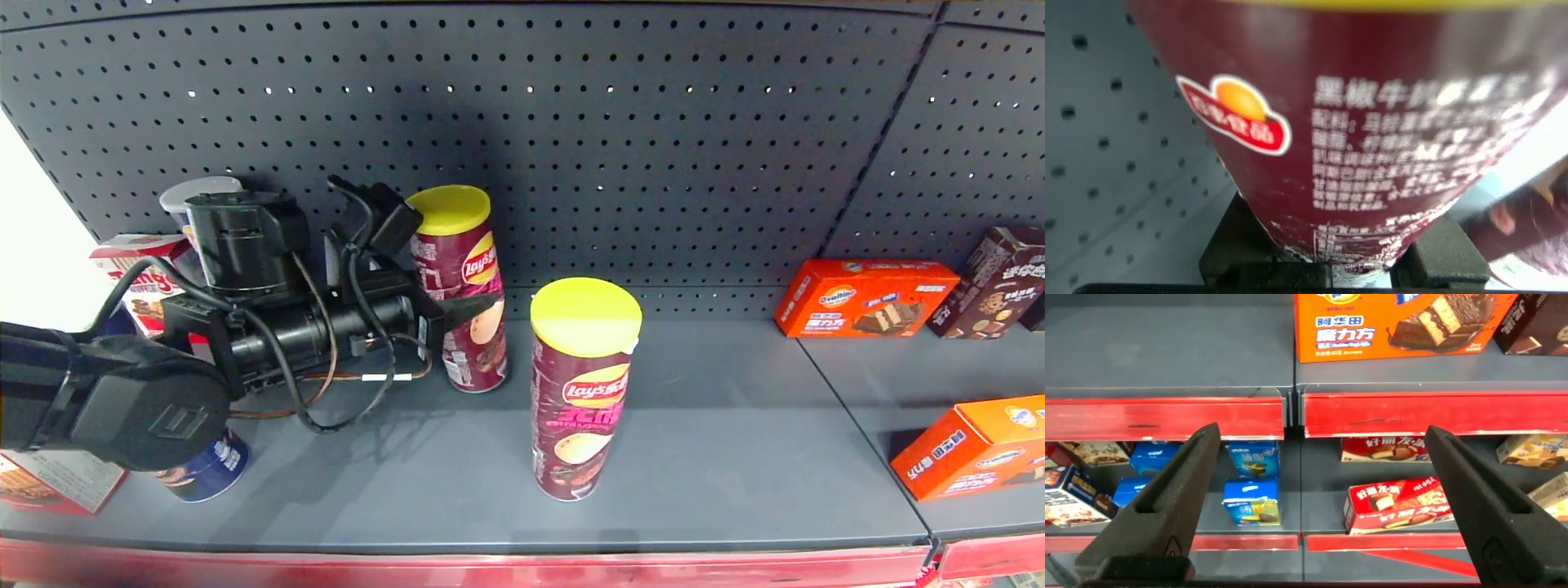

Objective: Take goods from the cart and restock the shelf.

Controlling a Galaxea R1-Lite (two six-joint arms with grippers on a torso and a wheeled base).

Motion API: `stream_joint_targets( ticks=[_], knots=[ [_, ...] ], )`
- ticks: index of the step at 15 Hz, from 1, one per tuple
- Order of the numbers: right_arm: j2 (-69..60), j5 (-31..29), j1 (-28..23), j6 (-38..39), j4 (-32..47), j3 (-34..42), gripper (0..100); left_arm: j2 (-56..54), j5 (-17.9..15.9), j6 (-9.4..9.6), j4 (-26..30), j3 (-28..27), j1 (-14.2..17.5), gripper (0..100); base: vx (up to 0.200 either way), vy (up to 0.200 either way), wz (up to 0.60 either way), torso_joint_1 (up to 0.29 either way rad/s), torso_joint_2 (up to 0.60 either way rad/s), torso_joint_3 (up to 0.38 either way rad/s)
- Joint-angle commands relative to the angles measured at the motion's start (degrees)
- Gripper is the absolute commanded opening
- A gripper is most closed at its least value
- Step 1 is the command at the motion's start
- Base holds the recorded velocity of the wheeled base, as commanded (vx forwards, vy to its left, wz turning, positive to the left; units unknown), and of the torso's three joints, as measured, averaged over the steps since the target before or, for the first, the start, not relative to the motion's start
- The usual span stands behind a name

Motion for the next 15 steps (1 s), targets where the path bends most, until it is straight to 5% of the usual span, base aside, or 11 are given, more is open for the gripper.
stream_joint_targets(
  ticks=[1,15],
  knots=[
    [0.3,0.0,0.0,0.0,0.0,0.0,100,3.0,-0.4,-0.1,0.2,-3.8,-0.8,0,0.0,0.0,0.0,0.0,0.0,0.0],
    [0.3,0.0,0.0,0.0,0.0,0.0,100,12.5,-0.5,2.28,0.1,-13.4,-3.0,0,0.0,0.0,0.0,0.0,0.0,0.0]
  ],
)
